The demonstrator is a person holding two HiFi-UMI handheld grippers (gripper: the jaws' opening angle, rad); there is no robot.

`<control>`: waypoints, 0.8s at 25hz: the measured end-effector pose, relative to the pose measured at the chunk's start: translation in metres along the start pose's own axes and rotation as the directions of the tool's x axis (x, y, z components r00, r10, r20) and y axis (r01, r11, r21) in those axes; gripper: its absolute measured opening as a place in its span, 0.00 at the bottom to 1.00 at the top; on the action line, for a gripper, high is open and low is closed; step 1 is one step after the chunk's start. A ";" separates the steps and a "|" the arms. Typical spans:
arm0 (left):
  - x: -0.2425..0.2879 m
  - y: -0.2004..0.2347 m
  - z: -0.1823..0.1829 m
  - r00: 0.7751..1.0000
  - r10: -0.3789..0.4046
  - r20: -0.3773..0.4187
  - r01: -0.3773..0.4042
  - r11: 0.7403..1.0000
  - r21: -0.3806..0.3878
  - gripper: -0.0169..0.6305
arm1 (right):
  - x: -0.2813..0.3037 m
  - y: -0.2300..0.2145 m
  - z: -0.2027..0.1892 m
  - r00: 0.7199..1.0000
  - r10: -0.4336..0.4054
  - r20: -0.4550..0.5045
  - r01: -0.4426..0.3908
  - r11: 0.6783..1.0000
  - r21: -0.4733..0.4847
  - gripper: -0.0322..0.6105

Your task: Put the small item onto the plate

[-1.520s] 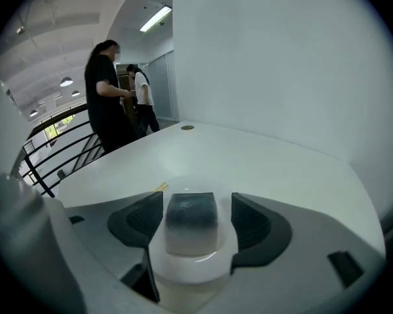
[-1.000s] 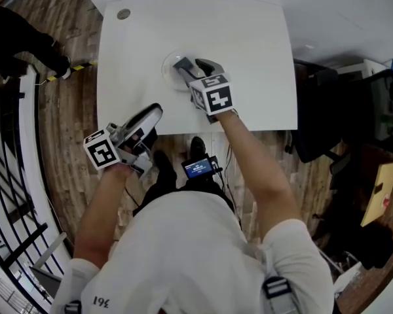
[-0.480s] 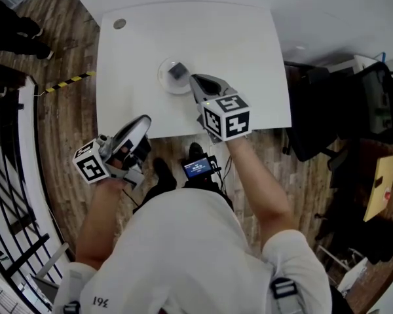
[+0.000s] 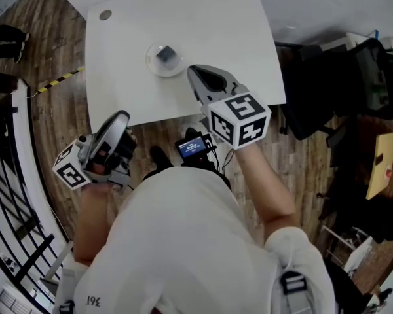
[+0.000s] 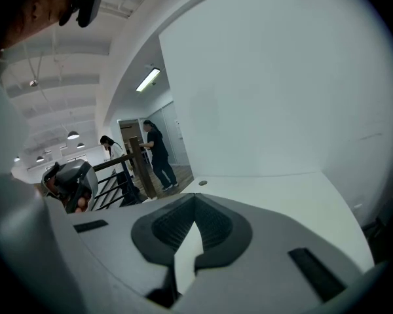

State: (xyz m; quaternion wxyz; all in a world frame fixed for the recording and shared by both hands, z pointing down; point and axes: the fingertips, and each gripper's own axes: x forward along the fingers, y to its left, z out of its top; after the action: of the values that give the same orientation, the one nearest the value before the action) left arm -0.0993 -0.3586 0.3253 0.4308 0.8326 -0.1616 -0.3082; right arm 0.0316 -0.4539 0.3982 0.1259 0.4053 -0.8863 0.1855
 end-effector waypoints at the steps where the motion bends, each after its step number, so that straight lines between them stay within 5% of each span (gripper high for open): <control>1: 0.000 -0.002 0.000 1.000 -0.004 -0.002 0.004 1.000 0.006 0.04 | -0.005 0.000 0.001 1.000 -0.002 0.004 0.002 1.000 -0.001 0.05; 20: -0.014 -0.054 -0.014 0.997 -0.058 -0.043 0.059 0.998 0.038 0.04 | -0.074 0.062 0.043 0.982 0.077 0.174 -0.084 0.996 0.034 0.05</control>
State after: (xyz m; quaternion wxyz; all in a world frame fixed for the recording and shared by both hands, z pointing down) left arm -0.1006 -0.3117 0.2922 0.4083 0.8517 -0.1342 -0.2999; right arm 0.0289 -0.3854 0.3183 0.0328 0.3860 -0.9056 0.1729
